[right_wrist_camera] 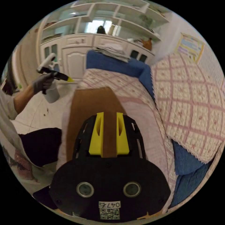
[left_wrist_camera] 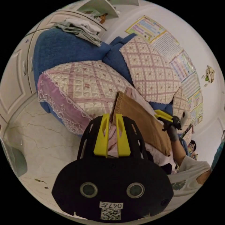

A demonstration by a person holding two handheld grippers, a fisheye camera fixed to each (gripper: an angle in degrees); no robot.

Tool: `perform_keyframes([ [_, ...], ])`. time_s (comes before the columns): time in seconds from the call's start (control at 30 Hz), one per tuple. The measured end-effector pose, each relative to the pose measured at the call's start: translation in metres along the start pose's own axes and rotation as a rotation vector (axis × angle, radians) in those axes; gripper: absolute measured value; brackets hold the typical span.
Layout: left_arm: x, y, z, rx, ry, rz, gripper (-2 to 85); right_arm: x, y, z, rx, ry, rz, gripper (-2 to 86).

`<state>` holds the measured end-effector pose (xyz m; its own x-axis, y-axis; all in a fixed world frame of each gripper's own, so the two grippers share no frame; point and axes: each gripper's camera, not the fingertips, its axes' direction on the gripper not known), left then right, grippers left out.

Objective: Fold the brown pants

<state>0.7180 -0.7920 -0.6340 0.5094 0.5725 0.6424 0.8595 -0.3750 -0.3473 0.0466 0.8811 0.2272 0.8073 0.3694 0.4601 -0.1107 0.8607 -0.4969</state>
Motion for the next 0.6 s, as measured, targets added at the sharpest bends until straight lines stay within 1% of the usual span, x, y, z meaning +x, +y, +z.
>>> perform_keyframes([
  [0.03,0.000,0.007,-0.007,0.007,0.024,-0.007,5.0,-0.028,-0.004,-0.005,0.043,-0.020,-0.069,3.5],
  [0.07,0.001,0.021,-0.015,0.008,0.085,-0.026,5.0,-0.054,-0.008,-0.006,0.064,-0.042,-0.131,3.2],
  [0.1,0.001,0.035,-0.015,-0.001,0.143,-0.048,5.1,-0.066,-0.011,-0.004,0.067,-0.055,-0.157,3.1],
  [0.17,0.003,0.048,-0.005,-0.032,0.195,-0.075,5.5,-0.098,-0.022,0.009,0.050,-0.099,-0.218,2.8],
  [0.23,0.002,0.053,0.005,-0.044,0.168,-0.115,6.7,-0.102,-0.029,0.020,0.033,-0.063,-0.206,2.6],
  [0.37,0.005,0.054,0.000,0.032,0.070,-0.160,8.7,-0.058,-0.041,0.040,-0.013,-0.098,-0.061,3.2],
  [0.43,0.012,0.055,-0.003,0.061,0.037,-0.149,8.4,-0.041,-0.049,0.050,-0.042,-0.084,-0.053,3.4],
  [0.6,0.035,0.056,-0.006,0.064,-0.057,-0.072,4.3,-0.020,-0.065,0.086,-0.126,-0.086,-0.083,3.2],
])
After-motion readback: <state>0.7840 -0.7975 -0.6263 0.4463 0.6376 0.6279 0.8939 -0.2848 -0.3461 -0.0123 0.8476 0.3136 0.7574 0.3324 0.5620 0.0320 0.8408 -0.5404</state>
